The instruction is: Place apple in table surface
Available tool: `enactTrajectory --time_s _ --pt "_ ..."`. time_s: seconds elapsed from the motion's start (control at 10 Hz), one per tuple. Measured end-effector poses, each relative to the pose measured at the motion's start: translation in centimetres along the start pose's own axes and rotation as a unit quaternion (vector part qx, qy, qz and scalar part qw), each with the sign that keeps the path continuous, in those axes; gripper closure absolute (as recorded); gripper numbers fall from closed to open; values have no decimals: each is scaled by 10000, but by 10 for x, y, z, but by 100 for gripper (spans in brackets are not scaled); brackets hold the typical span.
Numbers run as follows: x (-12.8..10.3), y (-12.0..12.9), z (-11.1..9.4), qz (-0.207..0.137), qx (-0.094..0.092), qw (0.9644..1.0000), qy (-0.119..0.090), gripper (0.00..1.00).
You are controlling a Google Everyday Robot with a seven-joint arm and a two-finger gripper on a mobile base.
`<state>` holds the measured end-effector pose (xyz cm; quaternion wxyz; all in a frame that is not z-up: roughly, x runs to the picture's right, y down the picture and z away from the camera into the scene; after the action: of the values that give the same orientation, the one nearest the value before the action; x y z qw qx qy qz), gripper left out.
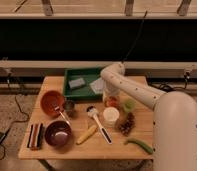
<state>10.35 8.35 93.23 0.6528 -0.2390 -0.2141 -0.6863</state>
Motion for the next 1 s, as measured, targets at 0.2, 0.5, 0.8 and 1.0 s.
enactTrajectory --time_s 0.2,0.5,0.8,1.0 --pt "-4 7 1 41 -44 9999 -105 75" --pt "-5 12 -17 79 26 9999 -115 100" --pt "-7 14 -58 18 188 9998 -11 100" --pt "-12 15 -84 -125 262 9995 80 100"
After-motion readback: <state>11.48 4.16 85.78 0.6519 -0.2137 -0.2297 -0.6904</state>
